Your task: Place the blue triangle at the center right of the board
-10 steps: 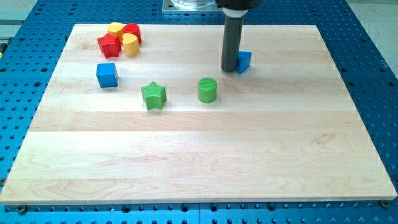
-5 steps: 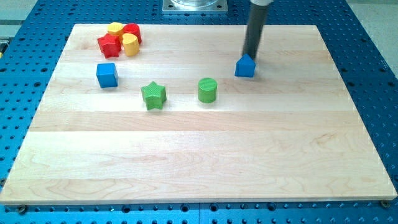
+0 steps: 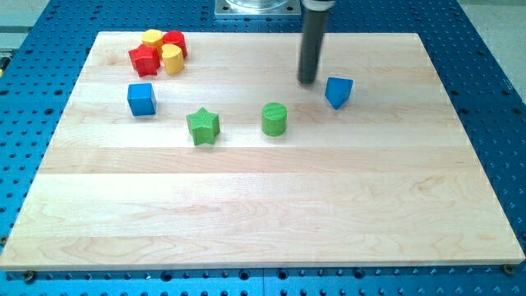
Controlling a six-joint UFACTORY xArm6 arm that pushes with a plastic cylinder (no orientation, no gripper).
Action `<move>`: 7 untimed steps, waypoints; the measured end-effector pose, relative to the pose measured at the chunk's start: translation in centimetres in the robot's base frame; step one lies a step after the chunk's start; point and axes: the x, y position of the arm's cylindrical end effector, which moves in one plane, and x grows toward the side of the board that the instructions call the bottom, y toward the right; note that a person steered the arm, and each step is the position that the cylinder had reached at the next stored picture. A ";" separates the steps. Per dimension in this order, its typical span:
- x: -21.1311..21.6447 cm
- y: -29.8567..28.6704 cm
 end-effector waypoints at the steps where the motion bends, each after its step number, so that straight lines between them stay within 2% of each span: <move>1: 1.4 2.2; 2: 2.1 6.8; 3: 3.5 8.4; 4: 3.9 8.1; 5: 3.5 5.3; 6: 5.2 1.9; 7: 7.3 5.8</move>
